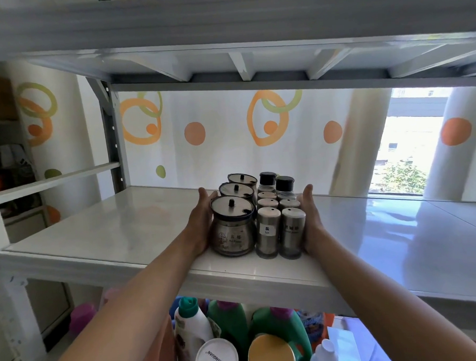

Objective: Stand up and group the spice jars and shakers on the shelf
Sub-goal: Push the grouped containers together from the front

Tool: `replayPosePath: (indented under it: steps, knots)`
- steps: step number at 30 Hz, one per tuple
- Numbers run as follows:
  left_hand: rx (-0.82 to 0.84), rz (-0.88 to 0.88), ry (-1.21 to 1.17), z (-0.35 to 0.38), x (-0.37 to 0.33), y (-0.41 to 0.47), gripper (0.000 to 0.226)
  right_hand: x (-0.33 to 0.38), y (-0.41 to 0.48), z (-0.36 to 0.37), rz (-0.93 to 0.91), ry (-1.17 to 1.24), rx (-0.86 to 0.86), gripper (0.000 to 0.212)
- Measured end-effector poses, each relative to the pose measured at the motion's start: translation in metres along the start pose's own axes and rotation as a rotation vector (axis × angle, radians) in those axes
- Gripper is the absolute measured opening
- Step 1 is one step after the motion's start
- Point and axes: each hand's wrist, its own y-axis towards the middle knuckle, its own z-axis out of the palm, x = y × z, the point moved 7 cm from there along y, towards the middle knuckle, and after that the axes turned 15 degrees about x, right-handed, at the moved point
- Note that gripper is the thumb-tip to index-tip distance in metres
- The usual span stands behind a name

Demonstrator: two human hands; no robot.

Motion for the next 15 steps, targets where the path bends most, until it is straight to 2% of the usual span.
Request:
replayPosePath:
  steps: [5,9,12,15]
  knots:
    - [0.061,-0.048,-0.023,0.003,0.007,0.005,0.058,0.001,0.007,0.007,-0.027,0.097,0.104,0.077]
    - [0.082,-0.064,0.000,0.001,0.010,0.008,0.061,0.001,0.008,0.002,-0.030,0.077,0.087,0.073]
    - [0.071,-0.079,0.038,-0.001,0.012,0.008,0.063,-0.002,0.011,0.002,-0.025,0.120,0.083,0.082]
    - [0.076,-0.089,0.062,-0.004,0.015,0.011,0.065,-0.003,0.011,0.004,-0.019,0.135,0.082,0.082]
